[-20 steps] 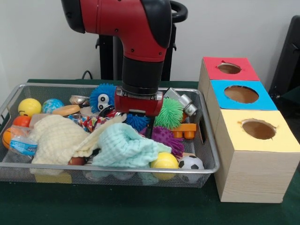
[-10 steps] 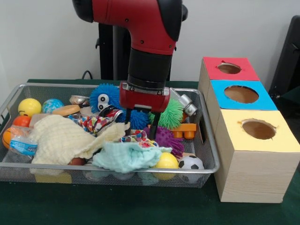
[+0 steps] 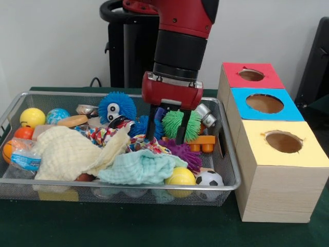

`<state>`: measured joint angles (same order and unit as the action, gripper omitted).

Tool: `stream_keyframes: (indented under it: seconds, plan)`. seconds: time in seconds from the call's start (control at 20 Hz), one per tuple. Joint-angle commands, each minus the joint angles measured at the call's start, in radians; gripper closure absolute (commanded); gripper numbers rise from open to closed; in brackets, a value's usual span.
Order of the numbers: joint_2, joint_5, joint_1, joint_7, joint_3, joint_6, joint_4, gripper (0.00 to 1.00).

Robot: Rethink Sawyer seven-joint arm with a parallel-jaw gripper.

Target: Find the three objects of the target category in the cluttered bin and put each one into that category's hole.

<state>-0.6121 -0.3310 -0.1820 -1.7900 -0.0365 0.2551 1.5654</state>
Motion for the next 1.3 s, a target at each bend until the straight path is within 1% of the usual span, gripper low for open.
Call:
stream_keyframes:
  seconds: [0.05, 0.35, 0.5, 0.6, 0.7, 0.8, 0.95, 1.1, 1.3]
  plan:
    - [0.022, 0.027, -0.028, -0.1, 0.022, 0.059, -0.033, 0.0]
    - [0.045, 0.022, -0.053, -0.083, 0.042, 0.048, -0.031, 0.0]
    - [0.087, 0.005, -0.093, -0.056, 0.072, 0.017, -0.038, 0.0]
    - [0.104, -0.005, -0.118, -0.04, 0.091, 0.0, -0.043, 0.0]
    - [0.118, -0.005, -0.133, -0.024, 0.097, 0.029, -0.055, 0.0]
    - [0.15, -0.011, -0.144, -0.009, 0.098, 0.054, -0.076, 0.0]
    - [0.182, -0.029, -0.167, 0.002, 0.116, 0.022, -0.086, 0.0]
    - [0.189, -0.021, -0.188, 0.01, 0.141, 0.042, -0.07, 0.0]
    - [0.205, -0.021, -0.238, 0.027, 0.2, 0.032, -0.037, 0.0]
